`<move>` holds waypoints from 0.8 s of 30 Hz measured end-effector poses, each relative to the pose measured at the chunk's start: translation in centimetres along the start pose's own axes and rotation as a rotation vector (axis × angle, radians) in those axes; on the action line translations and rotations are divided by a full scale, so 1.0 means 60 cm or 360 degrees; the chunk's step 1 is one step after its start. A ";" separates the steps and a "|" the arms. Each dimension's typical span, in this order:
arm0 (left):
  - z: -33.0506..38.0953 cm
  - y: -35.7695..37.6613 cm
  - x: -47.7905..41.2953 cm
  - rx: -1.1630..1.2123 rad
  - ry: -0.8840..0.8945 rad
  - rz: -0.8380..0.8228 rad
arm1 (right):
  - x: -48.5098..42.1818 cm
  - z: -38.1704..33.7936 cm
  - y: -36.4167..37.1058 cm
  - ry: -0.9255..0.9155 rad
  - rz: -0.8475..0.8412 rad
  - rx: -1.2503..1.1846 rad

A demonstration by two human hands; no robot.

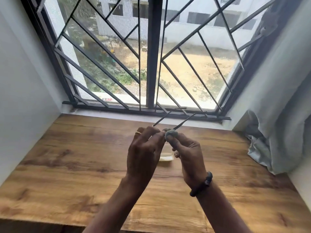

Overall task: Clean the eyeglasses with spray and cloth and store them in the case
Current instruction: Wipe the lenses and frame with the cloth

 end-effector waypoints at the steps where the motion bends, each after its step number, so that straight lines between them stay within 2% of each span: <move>1: 0.002 0.000 0.001 -0.0031 0.0019 -0.0001 | 0.002 0.003 0.001 0.0011 0.0018 -0.0018; 5: 0.006 0.010 0.011 -0.0102 0.0074 -0.0034 | 0.009 0.019 0.000 0.0144 0.0135 -0.0050; 12: 0.007 0.017 0.020 -0.0113 0.0124 -0.0025 | 0.013 0.017 -0.005 0.0142 0.0234 -0.0178; 15: -0.016 0.016 0.018 0.0041 -0.0014 -0.0023 | 0.003 0.009 -0.019 0.0186 0.0241 -0.0286; 17: -0.053 0.011 0.008 0.0204 -0.0314 0.0008 | -0.006 0.010 -0.033 0.0296 0.0185 -0.0313; 19: -0.106 0.014 0.000 0.0472 -0.0816 -0.0036 | -0.011 0.013 -0.046 0.0408 0.0111 -0.0340; 22: -0.167 0.043 0.006 0.0974 -0.1564 -0.0331 | -0.011 0.014 -0.060 0.0479 0.0048 -0.0416; 24: -0.182 0.052 0.007 0.0995 -0.1712 -0.0480 | -0.009 0.015 -0.065 0.0501 0.0022 -0.0443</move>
Point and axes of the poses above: each hand's wrist, its own x-axis away from the middle knuckle, its own y-axis out of the palm, z = x × y, the point moved 6 cm from there along -x, towards the middle knuckle, and after that the axes turned 12 degrees about -y, right-handed, at the moved point
